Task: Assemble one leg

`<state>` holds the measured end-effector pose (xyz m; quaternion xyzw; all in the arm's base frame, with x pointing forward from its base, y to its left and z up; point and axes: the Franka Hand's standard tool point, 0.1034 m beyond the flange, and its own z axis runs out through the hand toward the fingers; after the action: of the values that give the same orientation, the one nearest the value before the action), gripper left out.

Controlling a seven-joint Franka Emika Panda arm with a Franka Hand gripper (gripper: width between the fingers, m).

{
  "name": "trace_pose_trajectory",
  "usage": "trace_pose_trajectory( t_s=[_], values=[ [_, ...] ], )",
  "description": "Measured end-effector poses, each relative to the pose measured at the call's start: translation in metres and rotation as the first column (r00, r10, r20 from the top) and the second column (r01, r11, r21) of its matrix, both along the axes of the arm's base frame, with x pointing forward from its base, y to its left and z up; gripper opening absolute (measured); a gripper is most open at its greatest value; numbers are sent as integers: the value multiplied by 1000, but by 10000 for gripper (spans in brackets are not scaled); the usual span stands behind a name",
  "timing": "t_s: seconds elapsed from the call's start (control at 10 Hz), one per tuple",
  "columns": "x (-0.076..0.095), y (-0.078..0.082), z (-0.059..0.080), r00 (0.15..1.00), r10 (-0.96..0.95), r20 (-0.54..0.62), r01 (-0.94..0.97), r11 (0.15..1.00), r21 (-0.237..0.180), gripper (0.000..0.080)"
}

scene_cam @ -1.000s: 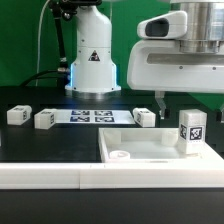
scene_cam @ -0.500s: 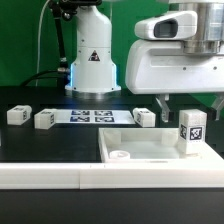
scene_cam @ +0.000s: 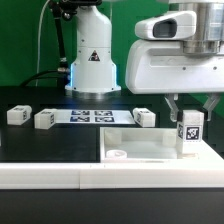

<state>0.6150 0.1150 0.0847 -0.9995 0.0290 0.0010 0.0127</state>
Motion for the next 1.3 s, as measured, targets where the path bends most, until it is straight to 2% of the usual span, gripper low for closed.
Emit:
trace_pose_trajectory(
  t_s=[0.2,0.4,0.7,0.8,0.9,1.0,1.1,1.3],
  values=[
    [0,2,0,977,-214,-10,214,977,14,292],
    [-1,4,-1,902,-430,-32,431,902,32,292],
    [0,4,-2,702,-709,-69,712,701,42,292],
    [2,4,-2,611,-788,-74,792,609,46,292],
    [2,4,-2,569,-819,-76,822,567,46,292],
    [3,3,-2,464,-881,-95,886,462,45,292],
    [5,2,-2,400,-909,-115,917,396,55,292],
    [5,2,-2,290,-949,-128,957,286,43,292]
  ],
)
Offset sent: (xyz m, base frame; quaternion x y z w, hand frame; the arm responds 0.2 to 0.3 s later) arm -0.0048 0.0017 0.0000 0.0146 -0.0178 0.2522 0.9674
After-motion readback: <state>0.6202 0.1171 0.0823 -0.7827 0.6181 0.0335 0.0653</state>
